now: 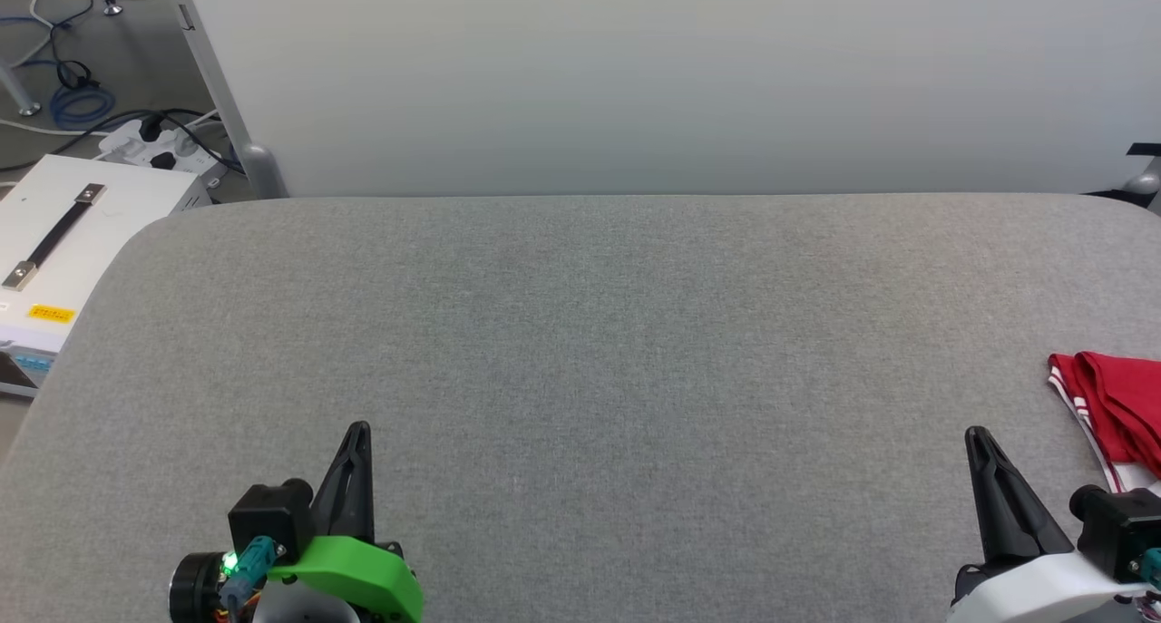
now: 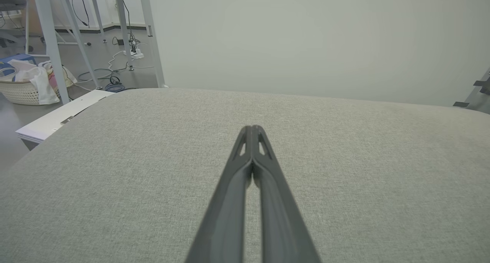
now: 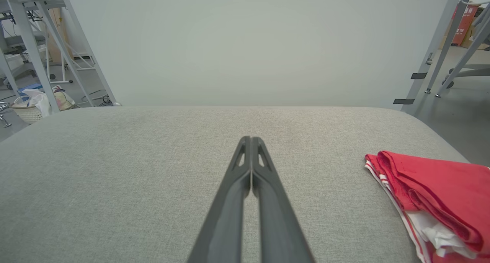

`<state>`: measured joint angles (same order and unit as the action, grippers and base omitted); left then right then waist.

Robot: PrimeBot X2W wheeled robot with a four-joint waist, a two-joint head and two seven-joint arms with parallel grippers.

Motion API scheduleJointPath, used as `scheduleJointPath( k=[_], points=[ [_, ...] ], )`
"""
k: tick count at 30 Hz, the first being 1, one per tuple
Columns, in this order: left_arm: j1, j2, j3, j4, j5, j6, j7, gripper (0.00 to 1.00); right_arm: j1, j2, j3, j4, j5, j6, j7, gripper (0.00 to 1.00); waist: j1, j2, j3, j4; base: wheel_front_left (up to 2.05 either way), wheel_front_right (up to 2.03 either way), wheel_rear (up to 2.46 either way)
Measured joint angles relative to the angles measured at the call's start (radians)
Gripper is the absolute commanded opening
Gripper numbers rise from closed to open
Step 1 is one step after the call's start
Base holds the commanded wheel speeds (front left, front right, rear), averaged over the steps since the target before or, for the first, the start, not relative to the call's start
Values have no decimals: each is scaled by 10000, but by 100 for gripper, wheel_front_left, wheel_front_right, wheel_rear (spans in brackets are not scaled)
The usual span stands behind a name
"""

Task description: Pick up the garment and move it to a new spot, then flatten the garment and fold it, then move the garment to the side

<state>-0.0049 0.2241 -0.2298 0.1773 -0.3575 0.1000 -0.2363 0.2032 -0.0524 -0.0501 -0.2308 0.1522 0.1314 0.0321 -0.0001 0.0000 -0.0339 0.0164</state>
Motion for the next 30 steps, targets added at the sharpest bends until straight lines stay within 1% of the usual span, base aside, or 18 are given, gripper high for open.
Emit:
scheduleJointPath(
  k=[30],
  points=[
    [0,-391,535,-431,828,-222,570,0,-412,0,127,558,-362,2,-17,0,0,0,85,-41,0,0,0]
  ],
)
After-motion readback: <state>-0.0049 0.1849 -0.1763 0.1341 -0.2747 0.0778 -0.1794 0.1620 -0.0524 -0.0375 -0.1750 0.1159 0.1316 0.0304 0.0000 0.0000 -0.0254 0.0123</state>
